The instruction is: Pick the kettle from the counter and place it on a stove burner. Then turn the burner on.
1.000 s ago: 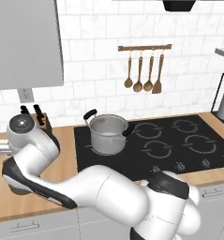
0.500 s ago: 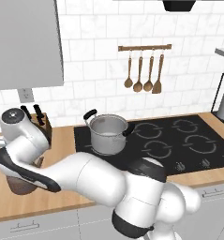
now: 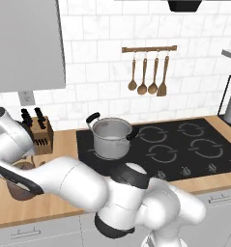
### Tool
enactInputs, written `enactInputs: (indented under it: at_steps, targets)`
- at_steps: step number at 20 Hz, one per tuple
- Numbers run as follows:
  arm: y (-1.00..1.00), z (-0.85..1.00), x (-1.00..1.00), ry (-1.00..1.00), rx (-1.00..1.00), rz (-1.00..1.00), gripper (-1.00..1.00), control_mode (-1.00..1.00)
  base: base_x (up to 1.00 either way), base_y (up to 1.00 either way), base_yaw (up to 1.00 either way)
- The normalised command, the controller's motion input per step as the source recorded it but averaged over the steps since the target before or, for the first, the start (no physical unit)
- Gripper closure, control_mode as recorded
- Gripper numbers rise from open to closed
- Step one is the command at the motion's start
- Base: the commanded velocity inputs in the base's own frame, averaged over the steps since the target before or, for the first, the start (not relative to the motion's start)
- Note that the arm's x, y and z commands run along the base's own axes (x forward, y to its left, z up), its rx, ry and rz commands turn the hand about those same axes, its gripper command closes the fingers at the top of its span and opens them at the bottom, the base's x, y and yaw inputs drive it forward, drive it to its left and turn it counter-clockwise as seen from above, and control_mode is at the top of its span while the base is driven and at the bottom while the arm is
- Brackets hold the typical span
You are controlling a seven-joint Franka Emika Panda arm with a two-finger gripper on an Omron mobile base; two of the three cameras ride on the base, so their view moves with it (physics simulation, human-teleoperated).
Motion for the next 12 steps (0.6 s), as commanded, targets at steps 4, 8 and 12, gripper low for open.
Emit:
enactInputs:
  at_steps: [4,8,12]
  targets:
    - [0.18,-0.28,0.06,0.00,0.00,0.00,-1.00,-1.00,0.00,0.00,0.00]
    - [0.02,-0.43,0.01,0.00,-0.02,0.00,-1.00,-1.00,0.00,0.00,0.00]
    - [0.00,-0.49,0.00,0.00,0.00,0.00,-1.00,-1.00,0.00,0.00,0.00]
